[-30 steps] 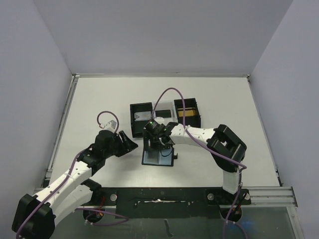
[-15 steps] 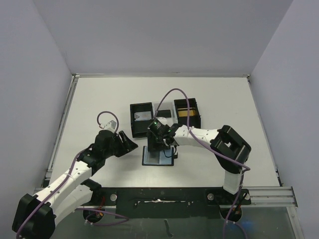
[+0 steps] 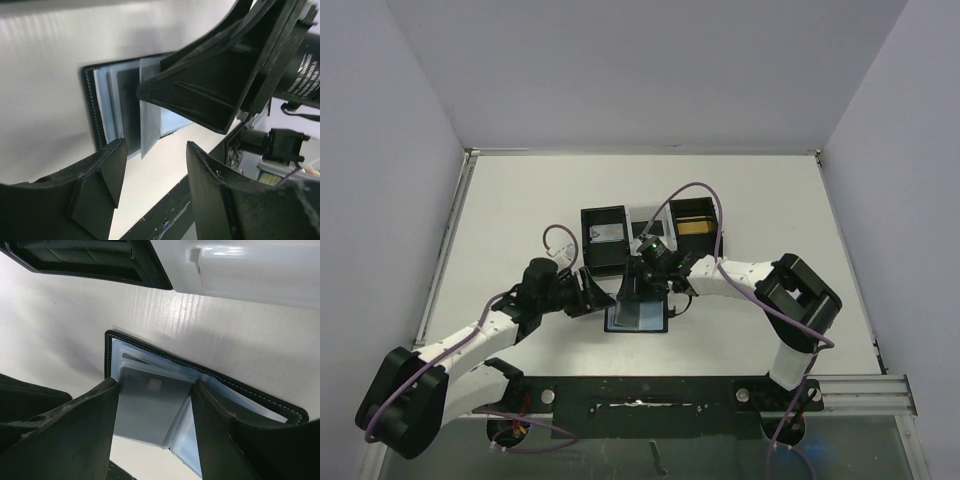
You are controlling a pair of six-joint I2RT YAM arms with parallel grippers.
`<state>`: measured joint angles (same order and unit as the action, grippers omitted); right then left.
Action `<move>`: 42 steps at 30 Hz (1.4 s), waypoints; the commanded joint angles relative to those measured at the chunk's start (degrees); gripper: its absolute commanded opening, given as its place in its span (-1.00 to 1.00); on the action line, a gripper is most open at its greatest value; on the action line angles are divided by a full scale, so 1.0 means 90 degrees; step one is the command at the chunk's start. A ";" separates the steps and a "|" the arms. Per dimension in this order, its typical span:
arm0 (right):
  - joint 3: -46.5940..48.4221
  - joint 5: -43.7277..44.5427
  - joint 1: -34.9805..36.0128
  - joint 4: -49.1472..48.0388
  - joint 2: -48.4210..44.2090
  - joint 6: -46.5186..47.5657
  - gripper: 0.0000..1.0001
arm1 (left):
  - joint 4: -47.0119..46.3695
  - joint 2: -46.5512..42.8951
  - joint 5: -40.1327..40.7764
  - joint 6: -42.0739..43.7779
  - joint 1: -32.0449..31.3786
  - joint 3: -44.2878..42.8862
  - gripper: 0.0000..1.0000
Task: Take the credit cards out of the card holder
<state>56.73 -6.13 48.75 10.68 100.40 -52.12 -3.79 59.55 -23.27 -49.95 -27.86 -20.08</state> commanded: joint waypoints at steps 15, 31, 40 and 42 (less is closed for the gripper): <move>-0.0249 -0.0397 -0.0104 -0.0430 -0.0065 -0.0120 -0.08 | -0.1887 0.1670 -0.0675 -0.0177 -0.0740 -0.0211 -0.02; -0.0036 -0.0258 -0.0237 -0.0109 -0.0581 0.0063 0.35 | -0.2180 0.1933 -0.0765 -0.0087 -0.0854 -0.0563 -0.04; 0.0110 0.0615 -0.0317 0.0734 -0.1178 0.0122 0.58 | -0.2157 0.2201 -0.0849 -0.0016 -0.0974 -0.0822 -0.04; 0.0041 0.0916 -0.0336 0.0900 -0.1361 0.0033 0.61 | -0.2157 0.2263 -0.0860 -0.0016 -0.1013 -0.0854 -0.04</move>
<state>55.59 -4.47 46.09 14.83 92.42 -51.46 -19.77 79.15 -30.28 -51.40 -36.23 -25.06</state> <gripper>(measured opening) 0.793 0.480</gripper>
